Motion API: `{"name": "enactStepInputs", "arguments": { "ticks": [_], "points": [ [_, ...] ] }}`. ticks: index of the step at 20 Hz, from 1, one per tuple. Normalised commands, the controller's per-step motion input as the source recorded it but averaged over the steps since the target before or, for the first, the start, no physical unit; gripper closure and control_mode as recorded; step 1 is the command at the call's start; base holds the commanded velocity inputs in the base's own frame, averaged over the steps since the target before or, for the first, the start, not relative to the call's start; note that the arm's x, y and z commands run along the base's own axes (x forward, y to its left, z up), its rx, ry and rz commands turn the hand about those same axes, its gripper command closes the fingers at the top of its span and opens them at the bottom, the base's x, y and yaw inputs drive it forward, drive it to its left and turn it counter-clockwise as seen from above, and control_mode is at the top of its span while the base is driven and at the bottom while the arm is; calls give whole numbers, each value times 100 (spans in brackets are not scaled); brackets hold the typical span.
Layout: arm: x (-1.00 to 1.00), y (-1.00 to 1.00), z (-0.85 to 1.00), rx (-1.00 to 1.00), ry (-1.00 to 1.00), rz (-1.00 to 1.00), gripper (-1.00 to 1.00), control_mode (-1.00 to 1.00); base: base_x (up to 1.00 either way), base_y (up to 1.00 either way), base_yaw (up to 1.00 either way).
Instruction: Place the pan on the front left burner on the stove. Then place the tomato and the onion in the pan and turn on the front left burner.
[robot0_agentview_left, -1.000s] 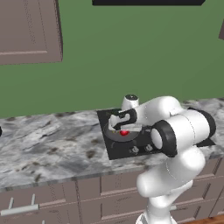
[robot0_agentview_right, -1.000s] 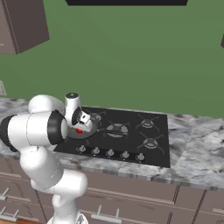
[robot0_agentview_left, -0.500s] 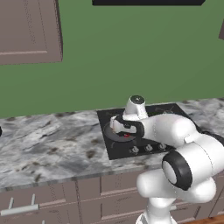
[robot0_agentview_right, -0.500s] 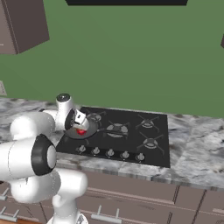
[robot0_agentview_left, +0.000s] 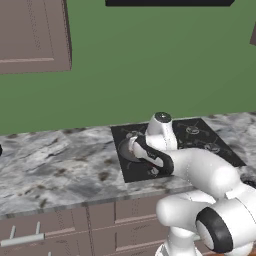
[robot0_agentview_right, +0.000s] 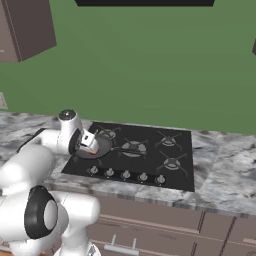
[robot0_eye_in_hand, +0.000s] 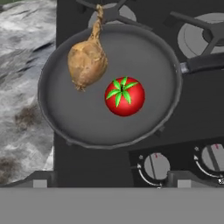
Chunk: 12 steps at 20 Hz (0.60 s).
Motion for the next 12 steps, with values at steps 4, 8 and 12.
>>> {"name": "enactStepInputs", "arguments": {
  "ticks": [4,8,12],
  "points": [
    [-43,-5,15,0,7,0,-100,-100,0,0,0],
    [-52,-11,0,0,0,3,-100,-100,0,0,0],
    [-52,-14,0,0,0,3,-100,-100,0,0,0]
  ]
}}
